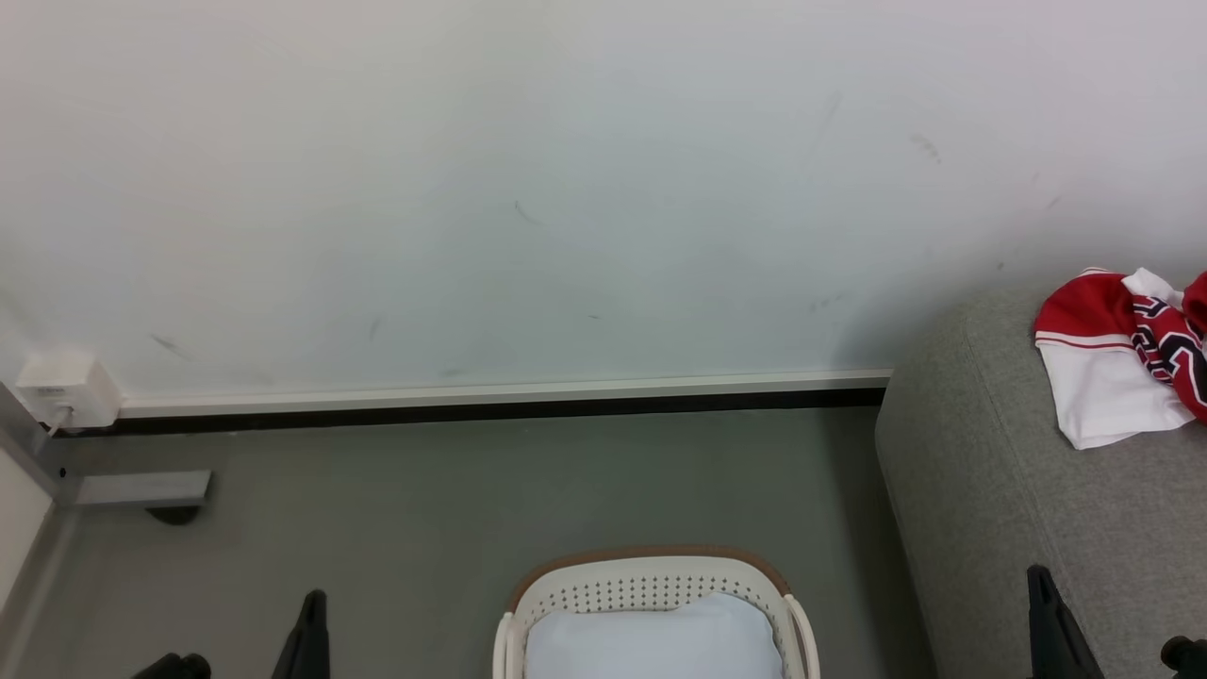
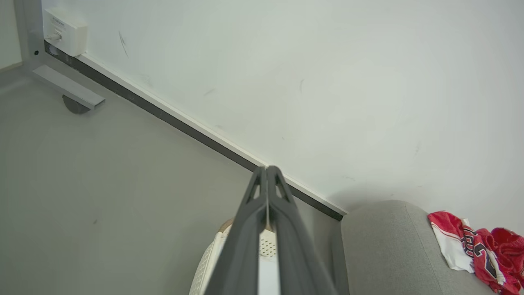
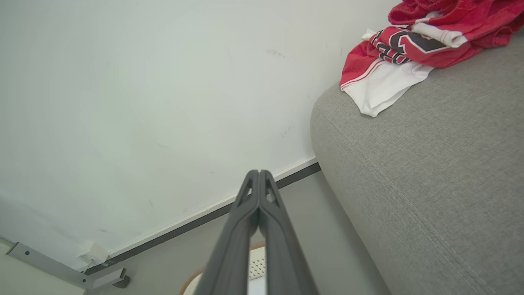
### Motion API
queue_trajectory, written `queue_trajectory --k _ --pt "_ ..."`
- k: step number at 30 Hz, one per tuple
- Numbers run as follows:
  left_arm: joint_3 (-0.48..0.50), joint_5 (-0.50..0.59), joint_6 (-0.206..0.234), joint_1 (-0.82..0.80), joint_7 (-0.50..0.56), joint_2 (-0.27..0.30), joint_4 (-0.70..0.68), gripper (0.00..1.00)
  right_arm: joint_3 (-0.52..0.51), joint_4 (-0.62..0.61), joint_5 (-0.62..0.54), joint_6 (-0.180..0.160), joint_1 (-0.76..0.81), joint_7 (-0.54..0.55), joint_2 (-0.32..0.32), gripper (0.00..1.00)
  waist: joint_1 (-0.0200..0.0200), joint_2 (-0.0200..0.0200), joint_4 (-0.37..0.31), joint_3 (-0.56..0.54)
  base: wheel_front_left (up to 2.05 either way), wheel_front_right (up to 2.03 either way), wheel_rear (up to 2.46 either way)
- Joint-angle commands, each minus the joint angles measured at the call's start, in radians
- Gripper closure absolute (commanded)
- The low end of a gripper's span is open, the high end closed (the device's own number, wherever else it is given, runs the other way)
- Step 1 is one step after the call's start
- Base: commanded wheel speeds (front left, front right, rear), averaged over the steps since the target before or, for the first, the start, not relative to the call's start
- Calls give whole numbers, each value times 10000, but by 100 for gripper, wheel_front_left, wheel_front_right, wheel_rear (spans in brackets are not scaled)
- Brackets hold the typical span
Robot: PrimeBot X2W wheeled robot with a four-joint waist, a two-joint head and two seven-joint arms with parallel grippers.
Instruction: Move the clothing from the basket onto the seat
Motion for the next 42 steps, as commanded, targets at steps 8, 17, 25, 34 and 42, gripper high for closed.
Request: queue_trajectory --k 8,17,25,34,42 --pt "267 -1267 -190 -390 350 -37 -126 100 -164 -205 1375 -7 -400 329 -83 100 0 -1 37 19 0 0 0" --pt "454 -2386 -325 -523 667 -114 -124 100 -282 -254 2570 -9 -506 638 -91 100 0 -1 77 39 0 0 0" --pt "601 -3266 -437 -639 922 -167 -121 100 -373 -290 3554 -11 -594 891 -98 100 0 -1 113 58 0 0 0" --pt "765 -4236 -550 -758 1191 -232 -116 100 -465 -326 4564 -13 -670 1151 -104 100 0 -1 153 78 0 0 0" --pt "888 -4980 -644 -846 1401 -289 -112 100 -544 -353 5401 -14 -747 1361 -110 100 0 -1 189 97 0 0 0"
